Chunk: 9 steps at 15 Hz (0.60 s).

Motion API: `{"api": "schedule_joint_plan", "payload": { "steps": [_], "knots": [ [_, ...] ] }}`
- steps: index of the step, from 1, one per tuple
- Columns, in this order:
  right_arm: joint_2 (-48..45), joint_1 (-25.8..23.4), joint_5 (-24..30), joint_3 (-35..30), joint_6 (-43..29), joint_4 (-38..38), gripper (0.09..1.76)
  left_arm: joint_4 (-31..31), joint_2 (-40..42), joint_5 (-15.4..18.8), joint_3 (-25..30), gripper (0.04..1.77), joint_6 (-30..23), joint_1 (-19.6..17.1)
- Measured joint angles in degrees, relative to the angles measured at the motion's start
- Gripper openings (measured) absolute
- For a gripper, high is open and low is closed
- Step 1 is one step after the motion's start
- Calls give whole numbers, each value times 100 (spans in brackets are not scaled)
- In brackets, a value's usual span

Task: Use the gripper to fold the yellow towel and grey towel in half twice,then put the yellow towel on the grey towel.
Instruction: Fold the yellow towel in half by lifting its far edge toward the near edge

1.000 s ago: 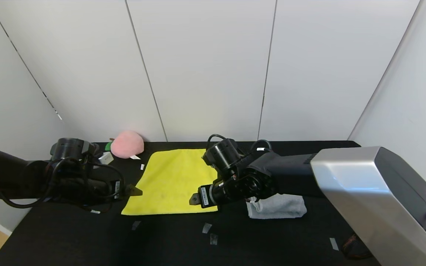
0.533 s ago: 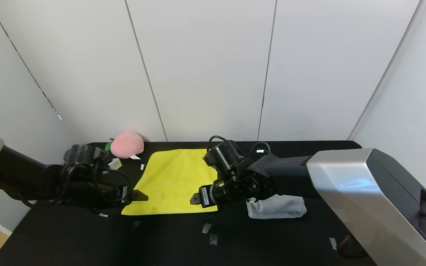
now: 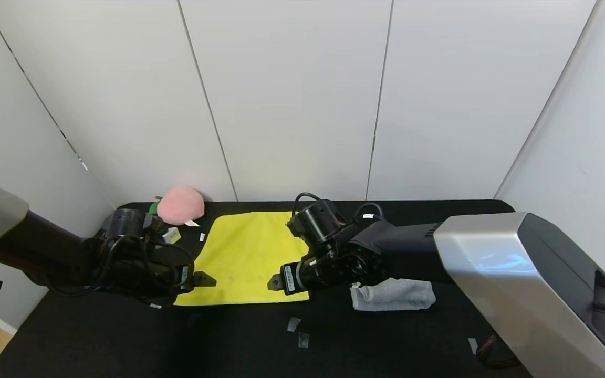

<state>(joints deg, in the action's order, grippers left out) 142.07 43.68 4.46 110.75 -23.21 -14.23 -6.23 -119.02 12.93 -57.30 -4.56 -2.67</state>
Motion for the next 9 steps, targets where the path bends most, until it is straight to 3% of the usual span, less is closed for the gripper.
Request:
{"api": "schedule_joint_plan", "payload": {
  "steps": [8,9],
  "knots": [
    [60,-9,-1,0,-10,11,170,-4,-138,4,-37,172,-4,11],
    [60,-9,-1,0,-10,5,170,-1,-138,4,-34,161,-6,11]
  ]
}}
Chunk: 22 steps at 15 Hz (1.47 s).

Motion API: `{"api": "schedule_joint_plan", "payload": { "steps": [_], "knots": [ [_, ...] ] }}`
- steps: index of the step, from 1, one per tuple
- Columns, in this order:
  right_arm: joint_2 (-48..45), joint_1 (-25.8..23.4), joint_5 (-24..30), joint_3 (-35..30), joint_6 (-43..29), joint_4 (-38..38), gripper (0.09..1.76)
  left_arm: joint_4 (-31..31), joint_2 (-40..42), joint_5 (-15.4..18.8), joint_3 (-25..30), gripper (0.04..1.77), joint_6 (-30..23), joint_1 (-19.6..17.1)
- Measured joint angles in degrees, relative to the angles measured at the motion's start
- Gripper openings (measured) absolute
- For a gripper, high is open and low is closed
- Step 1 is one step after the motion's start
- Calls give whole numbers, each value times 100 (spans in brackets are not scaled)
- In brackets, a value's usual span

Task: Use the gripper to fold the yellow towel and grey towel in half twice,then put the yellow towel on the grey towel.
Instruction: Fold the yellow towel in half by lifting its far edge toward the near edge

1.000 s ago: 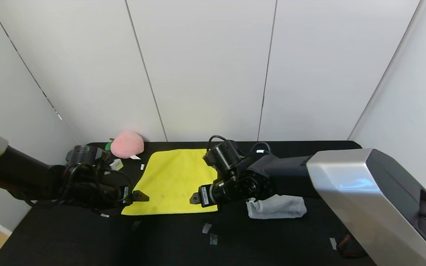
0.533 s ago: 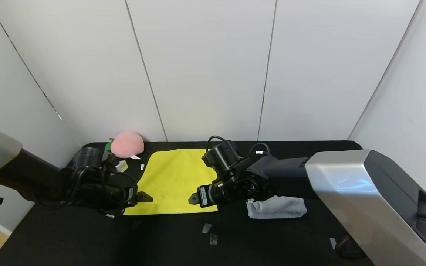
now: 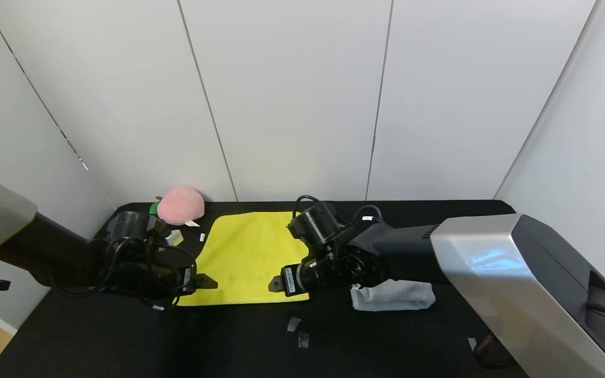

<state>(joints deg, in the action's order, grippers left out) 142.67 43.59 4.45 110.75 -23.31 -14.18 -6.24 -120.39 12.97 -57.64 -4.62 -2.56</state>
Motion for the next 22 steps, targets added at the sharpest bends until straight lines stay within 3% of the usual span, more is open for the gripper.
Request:
{"api": "schedule_joint_plan", "payload": {
  "steps": [4,7,8,9,22],
  "knots": [
    [0,9,0,0,-15,-18,171,4,-6,2,4,100,-11,6],
    [0,0,-2,0,-17,-33,171,1,0,5,-2,72,-16,2],
    [0,1,-2,0,-15,-35,171,1,5,5,-2,31,-20,2],
    [0,9,-7,0,-15,-33,171,-5,13,2,-2,13,-22,4],
    [182,12,-10,-2,-15,-16,171,-290,113,20,69,12,-24,4]
  ]
}}
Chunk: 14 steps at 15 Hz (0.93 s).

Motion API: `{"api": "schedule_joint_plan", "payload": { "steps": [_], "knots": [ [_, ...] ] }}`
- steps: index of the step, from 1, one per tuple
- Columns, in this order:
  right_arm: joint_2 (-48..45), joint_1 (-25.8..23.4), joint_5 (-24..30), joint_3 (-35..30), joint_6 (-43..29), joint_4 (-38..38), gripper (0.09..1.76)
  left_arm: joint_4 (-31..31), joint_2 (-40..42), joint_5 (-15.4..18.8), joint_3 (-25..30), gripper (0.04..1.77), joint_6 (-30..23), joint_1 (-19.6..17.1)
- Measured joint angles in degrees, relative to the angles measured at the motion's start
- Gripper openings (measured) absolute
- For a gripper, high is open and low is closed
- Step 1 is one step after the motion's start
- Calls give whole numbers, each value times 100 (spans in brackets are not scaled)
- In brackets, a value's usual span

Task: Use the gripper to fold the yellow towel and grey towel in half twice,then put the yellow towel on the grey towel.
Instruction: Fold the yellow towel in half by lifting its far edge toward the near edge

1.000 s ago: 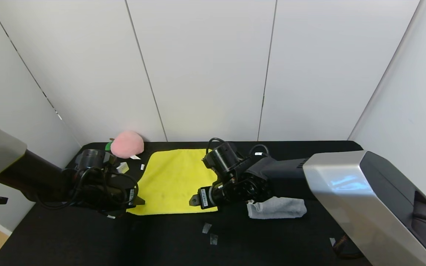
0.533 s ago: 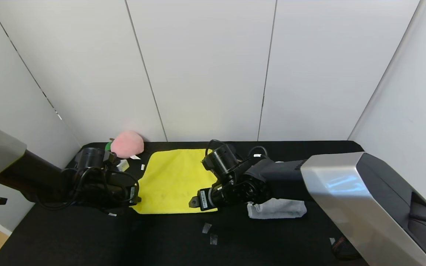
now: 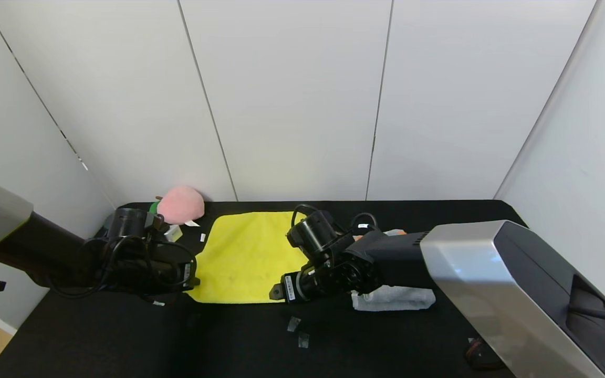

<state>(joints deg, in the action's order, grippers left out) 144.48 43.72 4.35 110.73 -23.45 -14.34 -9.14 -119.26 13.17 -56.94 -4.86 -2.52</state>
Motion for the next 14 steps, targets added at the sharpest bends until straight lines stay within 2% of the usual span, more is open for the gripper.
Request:
{"api": "schedule_joint_plan", "payload": {
  "steps": [10,11,14],
  "knots": [
    [83,13,-9,-9,0,-49,171,-22,16,112,-16,12,-2,-1],
    [96,20,-9,-6,2,-55,160,-22,16,119,-13,12,-4,-1],
    [139,35,-9,-6,0,-39,112,-22,16,128,-2,12,-4,-1]
  ]
}}
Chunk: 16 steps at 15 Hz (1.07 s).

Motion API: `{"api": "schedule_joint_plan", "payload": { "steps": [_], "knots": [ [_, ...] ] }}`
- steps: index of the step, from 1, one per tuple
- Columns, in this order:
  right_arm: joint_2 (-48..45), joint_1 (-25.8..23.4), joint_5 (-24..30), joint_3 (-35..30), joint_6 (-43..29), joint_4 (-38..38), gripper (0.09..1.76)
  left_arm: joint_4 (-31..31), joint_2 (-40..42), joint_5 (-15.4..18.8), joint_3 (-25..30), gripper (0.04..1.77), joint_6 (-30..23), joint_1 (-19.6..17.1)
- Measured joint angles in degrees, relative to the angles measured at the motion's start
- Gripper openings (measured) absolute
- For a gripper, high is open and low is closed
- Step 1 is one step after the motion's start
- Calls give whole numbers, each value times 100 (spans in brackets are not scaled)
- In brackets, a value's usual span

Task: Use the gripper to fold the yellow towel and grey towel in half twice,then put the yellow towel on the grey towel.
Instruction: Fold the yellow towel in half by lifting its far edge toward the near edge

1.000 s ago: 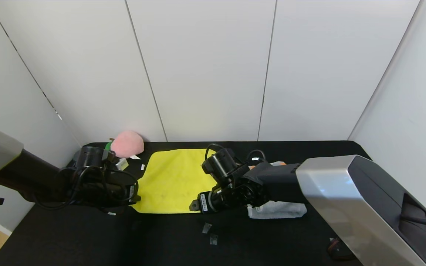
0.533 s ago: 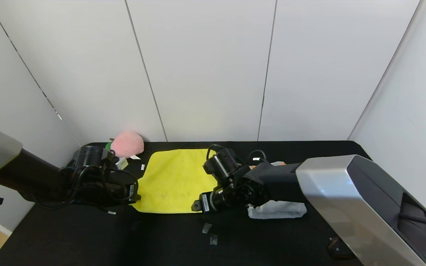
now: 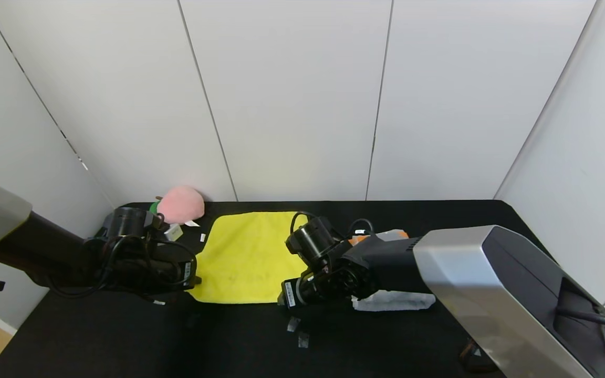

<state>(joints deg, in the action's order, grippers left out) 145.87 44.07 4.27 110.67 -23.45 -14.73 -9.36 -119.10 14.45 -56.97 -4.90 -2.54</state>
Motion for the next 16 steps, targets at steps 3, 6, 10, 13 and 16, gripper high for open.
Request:
{"api": "schedule_joint_plan", "payload": {
  "steps": [3,6,10,13,16],
  "knots": [
    [32,11,0,-2,0,11,80,-2,0,-2,-4,12,0,0],
    [43,13,2,0,0,11,12,0,0,-2,-9,12,1,0],
    [16,-27,2,0,-2,-10,12,-2,2,-2,0,12,1,0],
    [-6,-39,2,0,0,-18,12,-2,0,-2,0,12,1,0],
    [-6,-22,-145,0,0,-22,41,-2,0,-5,0,12,0,0]
  ]
}}
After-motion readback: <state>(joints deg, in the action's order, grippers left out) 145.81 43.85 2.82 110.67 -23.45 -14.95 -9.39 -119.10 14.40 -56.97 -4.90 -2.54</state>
